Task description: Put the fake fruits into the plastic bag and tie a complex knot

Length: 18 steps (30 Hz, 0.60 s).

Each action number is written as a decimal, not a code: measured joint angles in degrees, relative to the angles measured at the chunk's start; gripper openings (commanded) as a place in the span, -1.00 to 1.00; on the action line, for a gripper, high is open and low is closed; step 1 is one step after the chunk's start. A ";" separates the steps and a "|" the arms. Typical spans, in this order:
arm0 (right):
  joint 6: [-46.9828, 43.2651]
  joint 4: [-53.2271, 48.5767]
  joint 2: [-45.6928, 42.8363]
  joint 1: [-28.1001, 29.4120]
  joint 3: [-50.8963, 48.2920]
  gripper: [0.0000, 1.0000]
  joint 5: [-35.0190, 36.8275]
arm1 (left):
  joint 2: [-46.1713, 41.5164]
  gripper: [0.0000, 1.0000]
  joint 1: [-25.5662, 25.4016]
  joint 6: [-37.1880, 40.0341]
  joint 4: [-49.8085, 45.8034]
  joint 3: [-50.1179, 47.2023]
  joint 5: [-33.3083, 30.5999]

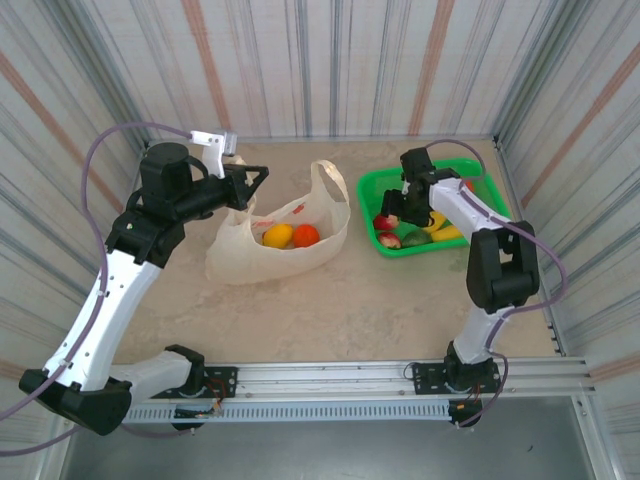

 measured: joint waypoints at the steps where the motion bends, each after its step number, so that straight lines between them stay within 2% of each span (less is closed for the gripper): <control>1: 0.00 0.11 1.03 -0.13 0.55 0.61 -0.07 | 0.00 -0.94 0.00 0.00 0.00 0.00 0.00; 10: 0.04 2.08 9.99 -1.62 4.04 0.55 -1.55 | 0.00 -0.93 0.00 0.46 -0.02 0.00 -0.02; 18: 0.11 3.76 13.66 -1.75 6.64 0.29 -2.21 | -0.07 -0.93 0.00 0.46 -0.04 0.02 -0.02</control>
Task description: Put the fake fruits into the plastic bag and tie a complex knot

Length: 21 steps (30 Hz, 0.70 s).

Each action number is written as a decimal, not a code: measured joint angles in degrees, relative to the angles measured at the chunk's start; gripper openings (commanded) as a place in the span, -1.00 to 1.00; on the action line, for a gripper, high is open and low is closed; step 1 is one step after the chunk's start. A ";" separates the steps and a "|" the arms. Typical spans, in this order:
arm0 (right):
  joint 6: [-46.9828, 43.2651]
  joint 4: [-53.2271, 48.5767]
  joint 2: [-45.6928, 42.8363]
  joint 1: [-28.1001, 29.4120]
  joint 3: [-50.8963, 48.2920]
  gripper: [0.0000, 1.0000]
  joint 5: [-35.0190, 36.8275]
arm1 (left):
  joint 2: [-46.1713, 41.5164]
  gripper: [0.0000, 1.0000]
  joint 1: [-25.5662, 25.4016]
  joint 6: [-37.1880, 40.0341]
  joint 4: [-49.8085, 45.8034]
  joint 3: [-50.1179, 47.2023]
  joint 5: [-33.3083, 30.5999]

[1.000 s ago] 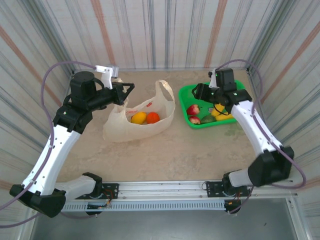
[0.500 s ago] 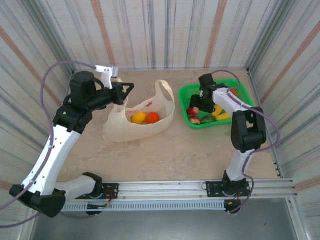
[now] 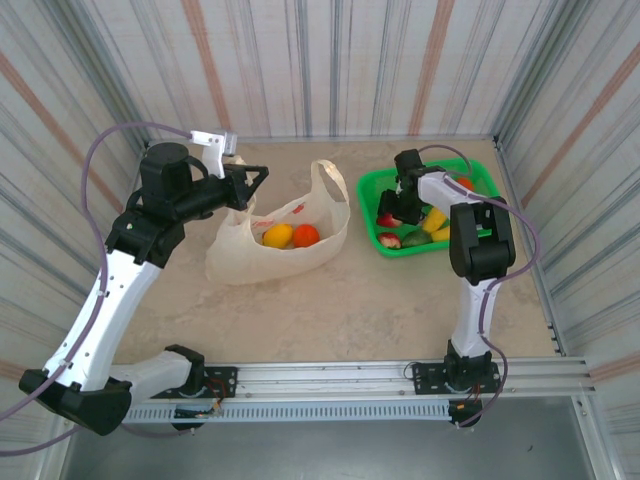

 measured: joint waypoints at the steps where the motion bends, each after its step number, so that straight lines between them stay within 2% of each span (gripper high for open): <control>1: 0.07 0.11 -0.04 0.00 0.11 0.26 -0.17 | -0.04 -0.93 0.00 0.02 0.02 0.00 0.00; 9: 0.20 1.14 -5.53 0.00 -2.80 0.11 -0.39 | -0.15 -0.92 0.00 0.15 -0.02 0.00 -0.04; 21: 0.22 1.70 -32.46 0.00 -8.48 0.02 1.77 | -0.15 -0.92 0.00 0.15 -0.33 0.00 -0.26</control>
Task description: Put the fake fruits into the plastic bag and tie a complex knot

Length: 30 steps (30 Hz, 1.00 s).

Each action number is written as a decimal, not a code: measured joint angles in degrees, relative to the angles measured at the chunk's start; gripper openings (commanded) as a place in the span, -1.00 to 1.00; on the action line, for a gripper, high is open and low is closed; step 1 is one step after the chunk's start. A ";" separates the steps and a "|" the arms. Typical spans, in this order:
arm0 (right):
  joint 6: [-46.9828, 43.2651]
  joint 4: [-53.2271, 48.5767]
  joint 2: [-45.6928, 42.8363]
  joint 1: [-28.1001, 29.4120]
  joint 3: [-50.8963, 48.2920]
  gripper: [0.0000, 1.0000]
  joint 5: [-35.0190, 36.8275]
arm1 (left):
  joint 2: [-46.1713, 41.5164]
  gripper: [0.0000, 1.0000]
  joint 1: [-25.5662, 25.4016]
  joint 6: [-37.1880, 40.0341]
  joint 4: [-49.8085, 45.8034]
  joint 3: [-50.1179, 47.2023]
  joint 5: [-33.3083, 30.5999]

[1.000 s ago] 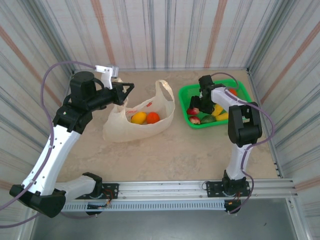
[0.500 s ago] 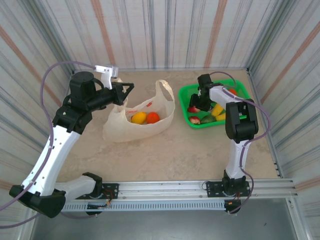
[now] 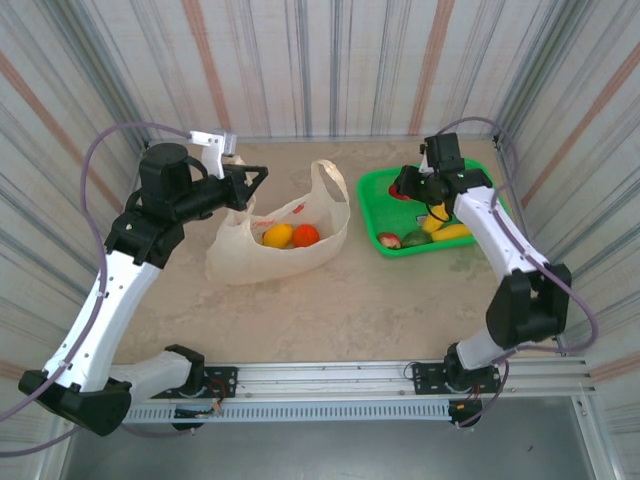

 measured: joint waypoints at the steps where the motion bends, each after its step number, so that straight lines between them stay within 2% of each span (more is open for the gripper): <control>1: 0.09 0.04 -2.45 0.00 -0.26 0.02 -0.33 | 0.00 -0.92 0.00 0.00 -0.11 0.00 -0.20; 6: 0.15 1.95 -14.91 2.58 -1.99 0.02 -5.05 | -0.02 -0.92 0.02 0.00 -0.09 0.00 -0.42; 10: -0.61 5.55 -22.27 11.41 -3.82 0.01 -8.61 | -0.11 -0.92 0.07 0.00 -0.09 0.00 -0.83; 15: -3.76 8.94 -24.44 23.80 -4.26 0.00 -9.46 | -0.11 -0.92 0.07 0.00 -0.11 0.00 -1.03; 21: -8.09 8.90 -17.92 34.32 -1.46 -0.01 -4.26 | -0.11 -0.92 0.07 -0.02 -0.11 0.00 -1.03; 27: -12.59 2.43 -2.03 42.25 11.37 -0.03 10.01 | -0.55 -0.91 0.07 -0.02 -0.20 0.00 -1.03; 30: -13.60 -1.62 6.21 43.50 18.01 -0.02 15.69 | -0.76 -0.91 0.07 -0.02 -0.24 0.00 -1.03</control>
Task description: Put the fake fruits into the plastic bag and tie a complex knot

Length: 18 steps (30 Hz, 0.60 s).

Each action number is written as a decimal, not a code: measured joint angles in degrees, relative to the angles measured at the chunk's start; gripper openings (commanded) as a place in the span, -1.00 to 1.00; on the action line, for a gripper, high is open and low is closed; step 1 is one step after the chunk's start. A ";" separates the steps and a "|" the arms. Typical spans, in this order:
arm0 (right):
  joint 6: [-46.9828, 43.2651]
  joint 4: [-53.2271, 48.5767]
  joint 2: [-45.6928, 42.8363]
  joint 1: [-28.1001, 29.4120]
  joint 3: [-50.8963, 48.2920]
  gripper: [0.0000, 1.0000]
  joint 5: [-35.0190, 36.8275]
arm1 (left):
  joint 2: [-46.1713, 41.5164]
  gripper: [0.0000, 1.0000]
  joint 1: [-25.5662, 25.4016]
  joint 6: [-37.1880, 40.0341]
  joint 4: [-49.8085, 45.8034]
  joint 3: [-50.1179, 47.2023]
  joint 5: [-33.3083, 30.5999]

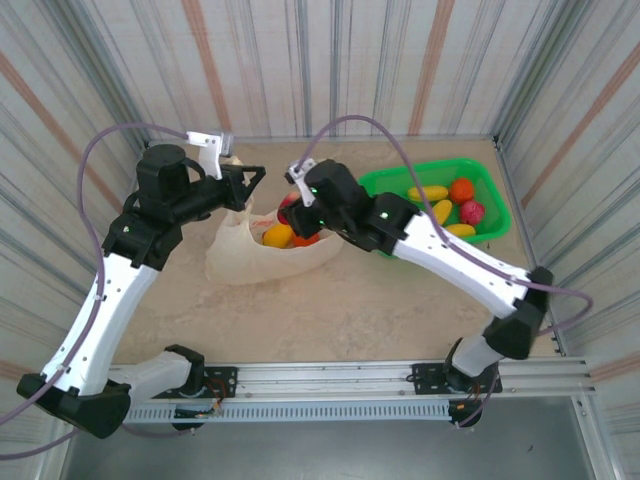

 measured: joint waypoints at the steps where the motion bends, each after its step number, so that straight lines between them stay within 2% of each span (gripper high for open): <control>1: -0.28 -0.98 2.25 0.15 1.40 -0.01 1.20 | 0.00 -0.91 0.00 0.02 0.02 0.00 0.00; 4: -0.61 -3.15 6.49 0.39 2.54 0.00 2.16 | 0.00 -0.91 0.00 0.02 -0.02 0.00 -0.02; 10: -0.44 -4.59 9.22 0.83 2.16 0.06 -0.85 | 0.00 -0.91 0.13 0.02 -0.04 0.00 -0.22; 12: -0.24 -4.44 9.51 0.76 1.86 0.16 -1.92 | 0.00 -0.91 0.28 0.00 -0.04 0.00 -0.22; 15: 0.28 -4.15 10.03 0.50 1.66 0.42 -2.99 | 0.00 -0.91 0.37 0.02 -0.02 0.00 -0.24; 18: 1.33 -3.93 10.16 -0.02 1.40 0.50 -3.56 | 0.00 -0.91 0.37 0.02 -0.04 0.00 -0.24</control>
